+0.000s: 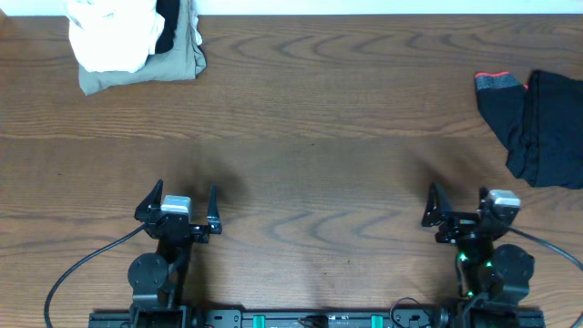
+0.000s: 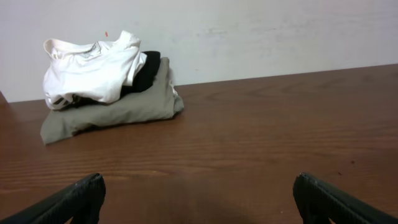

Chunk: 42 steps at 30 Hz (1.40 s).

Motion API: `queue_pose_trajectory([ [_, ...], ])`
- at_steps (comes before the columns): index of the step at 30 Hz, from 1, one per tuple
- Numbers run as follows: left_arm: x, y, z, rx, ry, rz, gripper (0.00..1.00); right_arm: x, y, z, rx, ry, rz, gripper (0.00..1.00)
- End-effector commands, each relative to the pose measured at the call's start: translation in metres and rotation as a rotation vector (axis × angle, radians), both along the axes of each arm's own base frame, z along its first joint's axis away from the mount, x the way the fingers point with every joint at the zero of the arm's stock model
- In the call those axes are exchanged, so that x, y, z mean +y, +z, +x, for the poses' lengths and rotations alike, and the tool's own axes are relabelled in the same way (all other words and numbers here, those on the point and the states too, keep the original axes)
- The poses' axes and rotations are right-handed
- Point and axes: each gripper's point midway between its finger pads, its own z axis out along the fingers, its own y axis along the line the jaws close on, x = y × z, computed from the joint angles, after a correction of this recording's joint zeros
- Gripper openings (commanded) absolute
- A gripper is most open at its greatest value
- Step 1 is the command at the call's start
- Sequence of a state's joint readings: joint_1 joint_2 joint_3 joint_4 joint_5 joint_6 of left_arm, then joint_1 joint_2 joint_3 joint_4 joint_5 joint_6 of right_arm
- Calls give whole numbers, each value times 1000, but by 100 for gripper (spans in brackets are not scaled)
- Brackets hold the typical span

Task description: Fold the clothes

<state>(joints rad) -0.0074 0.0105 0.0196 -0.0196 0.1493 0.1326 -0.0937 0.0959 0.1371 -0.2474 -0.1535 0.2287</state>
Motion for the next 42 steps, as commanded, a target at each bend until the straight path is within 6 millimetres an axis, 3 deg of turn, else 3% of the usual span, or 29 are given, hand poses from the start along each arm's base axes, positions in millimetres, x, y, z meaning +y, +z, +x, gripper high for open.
queue_pose_trajectory([
  [1, -1, -15, -1, 44, -7, 12, 98, 13, -5, 1, -37, 69, -58, 99],
  [4, -1, -15, -1, 44, -7, 12, 98, 19, -7, 1, -73, 97, -65, 99],
  [10, -1, -15, -1, 44, -7, 12, 98, 28, 10, 4, -182, 135, -110, 99],
  [19, -1, -15, -1, 44, -7, 12, 98, 22, 29, 5, -271, 93, -126, 99],
  [26, -1, -15, -1, 44, -7, 12, 98, 22, 0, 5, -157, 106, -148, 99],
  [42, -1, -15, -1, 44, -7, 12, 98, 23, 1, 5, -166, 120, -220, 99],
])
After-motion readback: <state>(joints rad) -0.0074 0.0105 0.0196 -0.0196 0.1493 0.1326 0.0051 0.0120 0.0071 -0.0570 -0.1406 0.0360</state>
